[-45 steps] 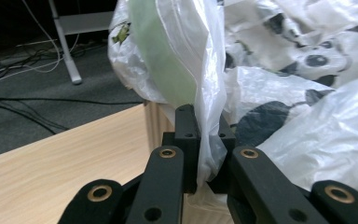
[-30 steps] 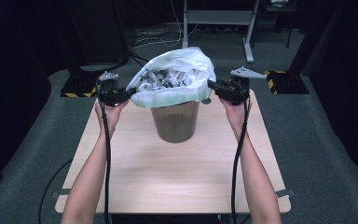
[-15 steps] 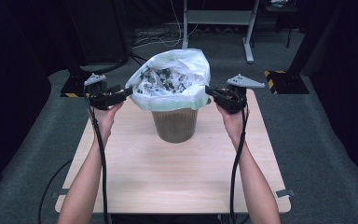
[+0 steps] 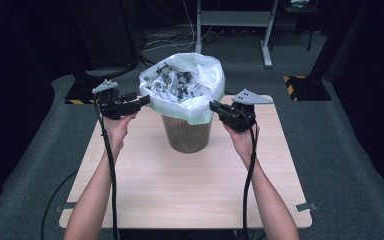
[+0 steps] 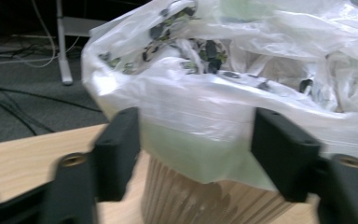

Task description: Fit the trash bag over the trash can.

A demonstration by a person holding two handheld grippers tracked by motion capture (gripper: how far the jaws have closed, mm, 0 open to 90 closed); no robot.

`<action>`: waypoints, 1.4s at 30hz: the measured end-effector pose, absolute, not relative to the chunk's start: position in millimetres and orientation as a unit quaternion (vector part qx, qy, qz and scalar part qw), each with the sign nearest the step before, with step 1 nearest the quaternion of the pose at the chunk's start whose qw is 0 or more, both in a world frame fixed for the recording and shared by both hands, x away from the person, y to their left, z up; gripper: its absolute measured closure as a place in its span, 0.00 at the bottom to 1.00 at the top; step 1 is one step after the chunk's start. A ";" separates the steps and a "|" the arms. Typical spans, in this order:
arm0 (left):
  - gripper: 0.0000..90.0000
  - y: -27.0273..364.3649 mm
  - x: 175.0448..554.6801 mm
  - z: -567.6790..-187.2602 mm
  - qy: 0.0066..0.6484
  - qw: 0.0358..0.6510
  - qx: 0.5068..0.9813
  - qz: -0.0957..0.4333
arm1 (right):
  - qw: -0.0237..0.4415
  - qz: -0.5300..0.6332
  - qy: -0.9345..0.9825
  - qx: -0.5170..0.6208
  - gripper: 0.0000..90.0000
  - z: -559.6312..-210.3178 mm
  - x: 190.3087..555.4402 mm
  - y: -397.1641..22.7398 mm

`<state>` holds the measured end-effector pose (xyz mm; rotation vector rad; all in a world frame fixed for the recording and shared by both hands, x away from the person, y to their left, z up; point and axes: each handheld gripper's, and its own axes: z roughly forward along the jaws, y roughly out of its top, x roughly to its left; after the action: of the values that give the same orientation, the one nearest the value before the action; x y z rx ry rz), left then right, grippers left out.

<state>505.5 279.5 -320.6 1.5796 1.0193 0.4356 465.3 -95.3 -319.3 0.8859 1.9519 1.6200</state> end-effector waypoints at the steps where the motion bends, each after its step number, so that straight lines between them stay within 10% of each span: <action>1: 0.51 276.9 506.5 -320.2 0.432 0.564 0.679 0.187 | 0.225 0.586 0.711 0.319 0.98 -319.1 464.7 -93.9; 8: 1.00 262.8 516.2 -322.2 0.414 0.539 0.706 0.197 | 0.221 0.593 0.708 0.315 0.80 -315.9 462.3 -94.7; 33: 1.00 270.9 545.5 -336.2 0.434 0.526 0.704 0.198 | 0.237 0.595 0.651 0.407 0.52 -256.4 503.0 -140.0; 38: 0.99 275.7 540.4 -333.5 0.442 0.538 0.691 0.192 | 0.198 0.568 0.670 0.436 0.70 -262.7 532.3 -136.5; 42: 0.78 282.2 533.6 -326.4 0.444 0.548 0.685 0.180 | 0.194 0.562 0.676 0.436 0.88 -270.8 534.0 -130.9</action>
<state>533.6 282.2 -326.4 1.6234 1.0528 0.4254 534.0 -130.9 -270.8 1.2229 1.8961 1.5749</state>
